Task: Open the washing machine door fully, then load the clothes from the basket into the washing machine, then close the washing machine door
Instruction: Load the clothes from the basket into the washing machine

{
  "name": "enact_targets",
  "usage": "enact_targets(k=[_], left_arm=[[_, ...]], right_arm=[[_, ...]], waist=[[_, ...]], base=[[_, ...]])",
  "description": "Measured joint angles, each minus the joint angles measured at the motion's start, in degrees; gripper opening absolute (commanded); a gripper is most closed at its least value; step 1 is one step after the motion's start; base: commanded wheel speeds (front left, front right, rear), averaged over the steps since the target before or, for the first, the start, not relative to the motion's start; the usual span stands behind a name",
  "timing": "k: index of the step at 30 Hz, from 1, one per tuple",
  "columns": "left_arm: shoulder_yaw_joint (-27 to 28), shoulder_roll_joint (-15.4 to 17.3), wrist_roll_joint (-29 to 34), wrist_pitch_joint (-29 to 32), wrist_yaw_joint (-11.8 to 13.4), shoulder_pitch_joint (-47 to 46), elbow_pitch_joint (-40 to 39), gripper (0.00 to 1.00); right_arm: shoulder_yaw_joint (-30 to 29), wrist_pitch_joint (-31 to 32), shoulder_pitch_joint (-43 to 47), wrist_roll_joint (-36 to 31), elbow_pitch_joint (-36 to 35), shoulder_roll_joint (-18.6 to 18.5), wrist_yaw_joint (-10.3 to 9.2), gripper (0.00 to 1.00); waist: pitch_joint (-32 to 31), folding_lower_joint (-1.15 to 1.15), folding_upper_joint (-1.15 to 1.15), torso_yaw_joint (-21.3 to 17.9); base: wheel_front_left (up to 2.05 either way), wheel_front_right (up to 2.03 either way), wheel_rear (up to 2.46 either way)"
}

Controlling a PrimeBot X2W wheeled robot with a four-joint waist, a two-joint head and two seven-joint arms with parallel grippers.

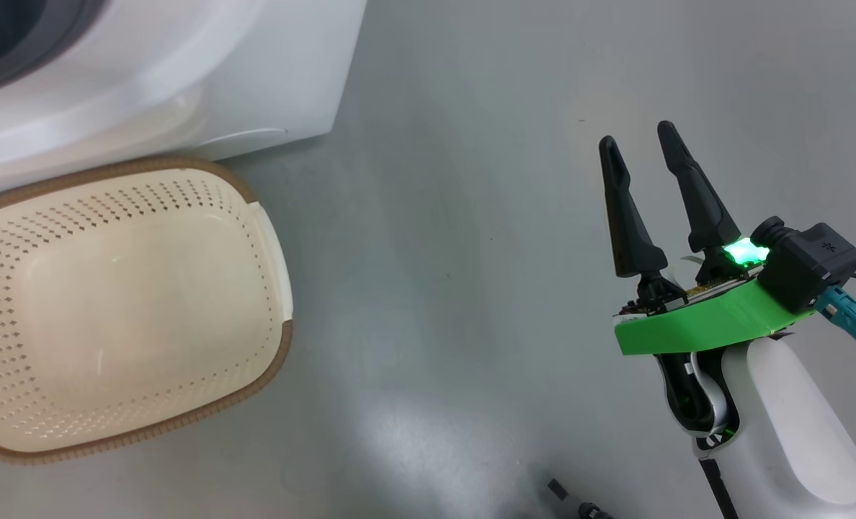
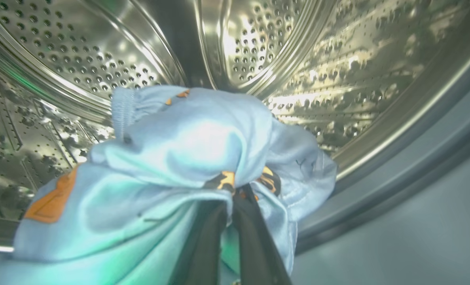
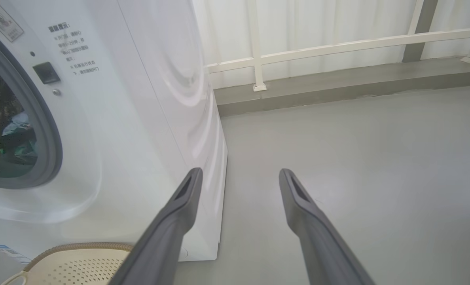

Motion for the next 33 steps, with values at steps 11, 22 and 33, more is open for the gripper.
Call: enact_targets(k=[11, 22, 33], left_arm=[[-3.33, -0.13, -2.52, 2.59, 0.00, -2.82, 7.09, 1.00], [-3.50, -1.94, -9.14, -1.01, 0.00, -0.86, 5.89, 1.00], [-2.71, -2.32, -13.24, -1.38, 0.00, 6.34, -2.40, 1.00]], right_arm=[[0.02, 0.00, 0.01, 0.01, 0.36, 0.03, 0.00, 1.00], [-0.34, 0.00, 0.09, 0.01, 0.52, -0.01, 0.00, 1.00], [-0.55, 0.00, 0.33, 0.01, 0.63, -0.51, 0.00, 1.00]], waist=[[-1.43, 0.00, 0.00, 0.37], [-3.31, 0.00, 0.00, 1.30], [-5.44, 0.00, 0.00, 2.76]], base=[[0.00, 0.00, 0.00], [0.00, 0.00, 0.00], [0.00, 0.00, 0.00]])
